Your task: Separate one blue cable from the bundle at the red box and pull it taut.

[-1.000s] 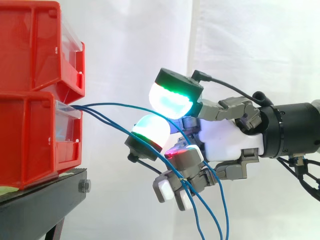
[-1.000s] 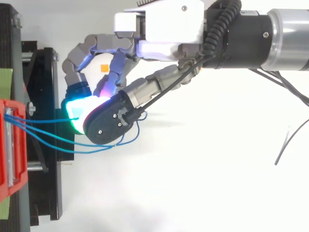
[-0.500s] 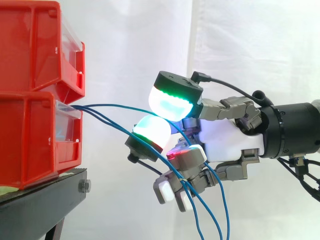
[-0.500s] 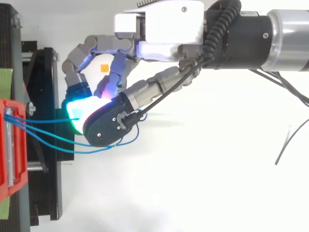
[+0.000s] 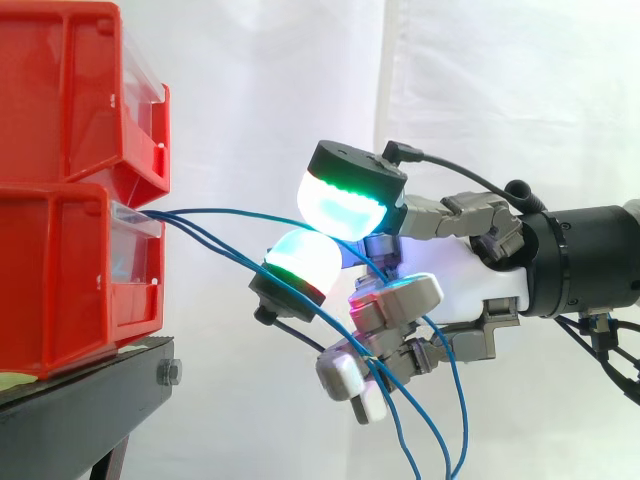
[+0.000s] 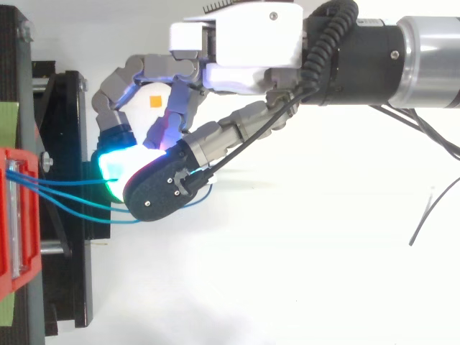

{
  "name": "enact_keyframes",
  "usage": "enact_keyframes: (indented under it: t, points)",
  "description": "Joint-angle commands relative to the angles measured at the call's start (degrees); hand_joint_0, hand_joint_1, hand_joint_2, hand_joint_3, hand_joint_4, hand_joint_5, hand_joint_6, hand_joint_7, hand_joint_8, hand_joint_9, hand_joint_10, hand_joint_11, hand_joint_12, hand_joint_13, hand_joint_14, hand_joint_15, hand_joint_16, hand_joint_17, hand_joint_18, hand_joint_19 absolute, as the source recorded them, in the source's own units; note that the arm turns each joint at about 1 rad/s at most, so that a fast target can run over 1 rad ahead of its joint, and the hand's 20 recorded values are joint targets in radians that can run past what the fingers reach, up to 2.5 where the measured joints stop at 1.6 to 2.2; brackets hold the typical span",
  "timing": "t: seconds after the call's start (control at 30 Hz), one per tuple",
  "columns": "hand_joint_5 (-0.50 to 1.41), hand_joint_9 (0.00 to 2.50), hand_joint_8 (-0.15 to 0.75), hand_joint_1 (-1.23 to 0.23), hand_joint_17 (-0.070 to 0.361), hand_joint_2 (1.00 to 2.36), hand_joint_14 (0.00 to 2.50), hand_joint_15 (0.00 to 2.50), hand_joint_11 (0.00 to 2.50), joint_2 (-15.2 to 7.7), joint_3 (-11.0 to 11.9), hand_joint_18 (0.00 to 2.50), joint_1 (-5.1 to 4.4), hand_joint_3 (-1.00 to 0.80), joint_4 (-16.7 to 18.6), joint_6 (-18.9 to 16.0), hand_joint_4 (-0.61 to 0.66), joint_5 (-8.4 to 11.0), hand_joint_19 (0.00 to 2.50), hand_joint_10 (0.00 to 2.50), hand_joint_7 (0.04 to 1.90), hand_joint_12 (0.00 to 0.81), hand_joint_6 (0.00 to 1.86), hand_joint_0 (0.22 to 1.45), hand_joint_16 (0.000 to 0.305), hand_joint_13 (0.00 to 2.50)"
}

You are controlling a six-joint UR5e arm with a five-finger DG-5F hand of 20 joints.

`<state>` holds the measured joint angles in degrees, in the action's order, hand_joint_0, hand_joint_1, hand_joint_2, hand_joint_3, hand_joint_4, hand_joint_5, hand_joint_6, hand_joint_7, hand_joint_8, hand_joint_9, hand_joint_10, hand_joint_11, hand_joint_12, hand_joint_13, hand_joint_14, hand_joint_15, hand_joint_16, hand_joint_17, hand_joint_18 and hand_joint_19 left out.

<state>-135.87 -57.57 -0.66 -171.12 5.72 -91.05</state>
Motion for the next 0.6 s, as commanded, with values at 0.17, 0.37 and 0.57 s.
enact_keyframes:
  t: [0.17,0.37,0.57]
  points:
    - [-0.13,1.38,0.269,-0.73,0.09,1.02,0.03,1.26,1.59,0.08,-0.08,0.82,0.13,-0.26,-1.4,-2.21,-0.09,-0.26,0.79,0.02,1.19,0.331,0.87,0.62,0.04,1.09]
    - [-0.12,1.29,0.262,-0.74,0.09,1.02,0.0,1.87,1.87,0.52,0.0,0.92,0.22,-0.25,-4.3,-4.05,-0.08,-2.99,1.08,0.01,1.18,0.328,0.87,0.62,0.04,1.15]
    - [-0.12,1.19,0.263,-0.74,0.083,1.02,1.06,1.68,2.0,1.31,-0.08,1.0,0.22,-0.25,-6.85,-3.7,-0.08,-4.75,1.31,0.28,1.18,0.341,0.87,0.62,0.037,0.92]
